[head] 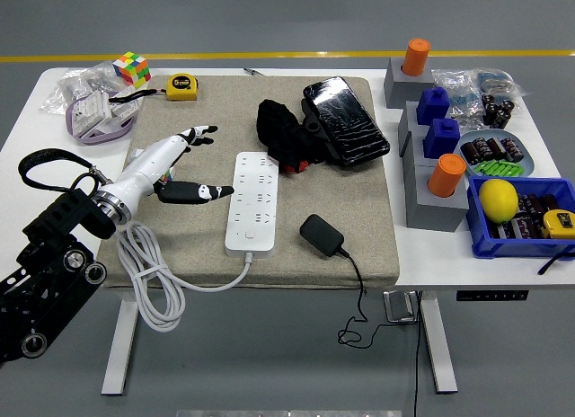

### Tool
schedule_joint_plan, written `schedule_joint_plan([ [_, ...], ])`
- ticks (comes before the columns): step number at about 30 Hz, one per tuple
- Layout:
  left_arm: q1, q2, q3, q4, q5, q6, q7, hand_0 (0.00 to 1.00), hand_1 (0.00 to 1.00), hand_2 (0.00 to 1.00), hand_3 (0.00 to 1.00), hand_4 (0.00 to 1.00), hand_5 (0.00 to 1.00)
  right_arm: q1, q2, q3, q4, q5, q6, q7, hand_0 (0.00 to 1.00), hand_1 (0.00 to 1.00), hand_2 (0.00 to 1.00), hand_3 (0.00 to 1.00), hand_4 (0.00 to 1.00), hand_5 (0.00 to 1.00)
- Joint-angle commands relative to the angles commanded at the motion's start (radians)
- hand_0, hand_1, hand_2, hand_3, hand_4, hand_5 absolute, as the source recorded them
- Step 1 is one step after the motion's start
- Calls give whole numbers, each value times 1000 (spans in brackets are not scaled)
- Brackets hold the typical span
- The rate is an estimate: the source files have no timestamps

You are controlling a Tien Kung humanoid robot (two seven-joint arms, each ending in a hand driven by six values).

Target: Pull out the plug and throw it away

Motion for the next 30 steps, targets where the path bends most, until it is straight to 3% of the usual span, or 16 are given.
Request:
schedule_joint_plan([
  [30, -1, -2, -1, 1, -1, -1, 0, 789, 876, 867, 956, 972, 464, 1, 1, 1, 1, 0, -2, 1, 568, 644, 669, 559, 957, 451],
])
